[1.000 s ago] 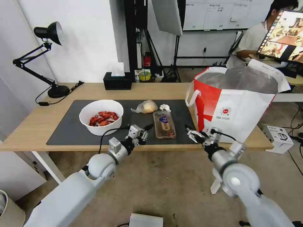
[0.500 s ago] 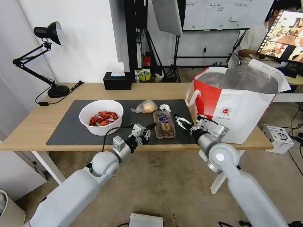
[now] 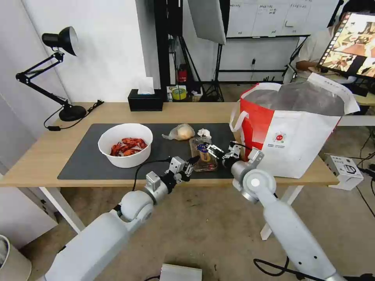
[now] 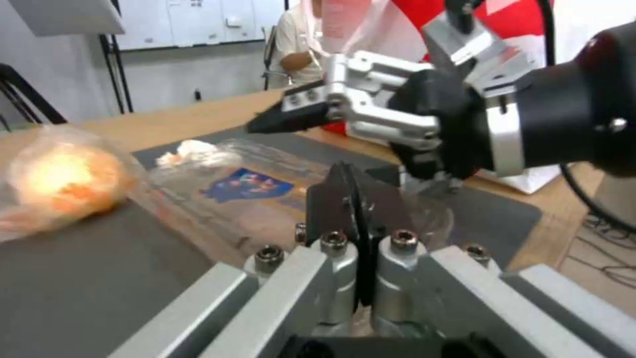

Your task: Pick up the trash from the table and place it into the takeout bag.

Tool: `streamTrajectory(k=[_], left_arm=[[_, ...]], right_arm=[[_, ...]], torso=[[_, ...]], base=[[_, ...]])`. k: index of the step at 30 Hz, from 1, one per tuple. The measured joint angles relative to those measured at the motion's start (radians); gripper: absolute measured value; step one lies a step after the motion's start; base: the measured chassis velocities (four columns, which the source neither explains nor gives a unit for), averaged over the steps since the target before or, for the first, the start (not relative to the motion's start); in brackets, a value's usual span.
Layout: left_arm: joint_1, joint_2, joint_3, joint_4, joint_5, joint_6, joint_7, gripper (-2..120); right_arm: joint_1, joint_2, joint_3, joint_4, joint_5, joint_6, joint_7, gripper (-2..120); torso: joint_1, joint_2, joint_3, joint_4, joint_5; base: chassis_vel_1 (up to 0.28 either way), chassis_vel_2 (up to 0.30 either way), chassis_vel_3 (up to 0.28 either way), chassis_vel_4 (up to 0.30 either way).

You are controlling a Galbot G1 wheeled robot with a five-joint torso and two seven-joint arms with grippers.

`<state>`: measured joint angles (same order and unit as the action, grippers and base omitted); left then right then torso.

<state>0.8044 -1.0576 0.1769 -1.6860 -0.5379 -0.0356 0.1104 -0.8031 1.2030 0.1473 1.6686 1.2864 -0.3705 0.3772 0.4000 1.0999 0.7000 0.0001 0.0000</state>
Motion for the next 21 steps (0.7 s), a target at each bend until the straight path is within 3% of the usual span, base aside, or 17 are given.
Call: streamTrajectory(k=[6, 21], left_arm=[[0.002, -0.03, 0.002, 0.025, 0.005, -0.008, 0.0, 0], [0.008, -0.025, 0.013, 0.055, 0.028, -0.011, 0.034, 0]], right_arm=[[0.001, 0.006, -0.002, -0.01, -0.003, -0.002, 0.004, 100], [0.016, 0.017, -0.011, -0.019, -0.004, -0.009, 0.005, 100]], torso=[[0.0, 0.0, 0.0, -0.0002, 0.0], [0.0, 0.0, 0.0, 0.0, 0.0]], base=[[0.0, 0.0, 0.0, 0.0], [0.0, 0.0, 0.0, 0.0]])
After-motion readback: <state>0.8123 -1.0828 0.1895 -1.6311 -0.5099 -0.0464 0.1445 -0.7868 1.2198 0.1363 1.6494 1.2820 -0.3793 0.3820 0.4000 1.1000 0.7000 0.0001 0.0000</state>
